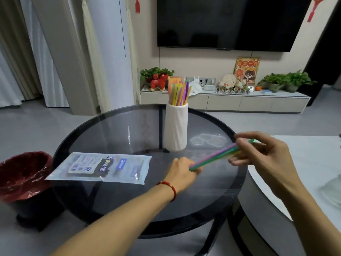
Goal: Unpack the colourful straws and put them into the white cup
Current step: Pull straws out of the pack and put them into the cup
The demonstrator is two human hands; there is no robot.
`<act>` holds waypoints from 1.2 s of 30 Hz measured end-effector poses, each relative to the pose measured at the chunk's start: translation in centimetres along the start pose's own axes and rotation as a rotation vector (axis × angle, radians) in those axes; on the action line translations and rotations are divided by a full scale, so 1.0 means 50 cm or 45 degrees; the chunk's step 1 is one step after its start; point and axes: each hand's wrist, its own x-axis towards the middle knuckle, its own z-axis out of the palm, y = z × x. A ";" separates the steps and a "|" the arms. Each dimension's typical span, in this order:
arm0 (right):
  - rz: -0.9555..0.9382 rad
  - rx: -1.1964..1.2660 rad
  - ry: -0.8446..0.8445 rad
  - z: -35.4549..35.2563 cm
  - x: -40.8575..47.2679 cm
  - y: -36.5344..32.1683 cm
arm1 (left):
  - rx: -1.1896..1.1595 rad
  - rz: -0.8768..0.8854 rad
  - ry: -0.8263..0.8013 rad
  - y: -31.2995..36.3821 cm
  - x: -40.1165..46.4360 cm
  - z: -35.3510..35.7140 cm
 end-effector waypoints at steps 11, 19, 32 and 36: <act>-0.048 -0.670 -0.128 0.190 0.084 -0.016 | -0.517 -0.057 -0.194 -0.020 -0.012 -0.033; -0.051 -0.878 -0.330 0.231 0.092 0.013 | -0.559 -0.037 0.086 -0.135 -0.037 -0.123; 0.227 -0.260 0.122 0.193 0.092 0.088 | -0.399 -0.290 0.348 -0.062 0.147 -0.148; 0.262 0.183 0.398 0.172 0.117 0.097 | -0.473 -0.224 0.379 -0.012 0.249 -0.181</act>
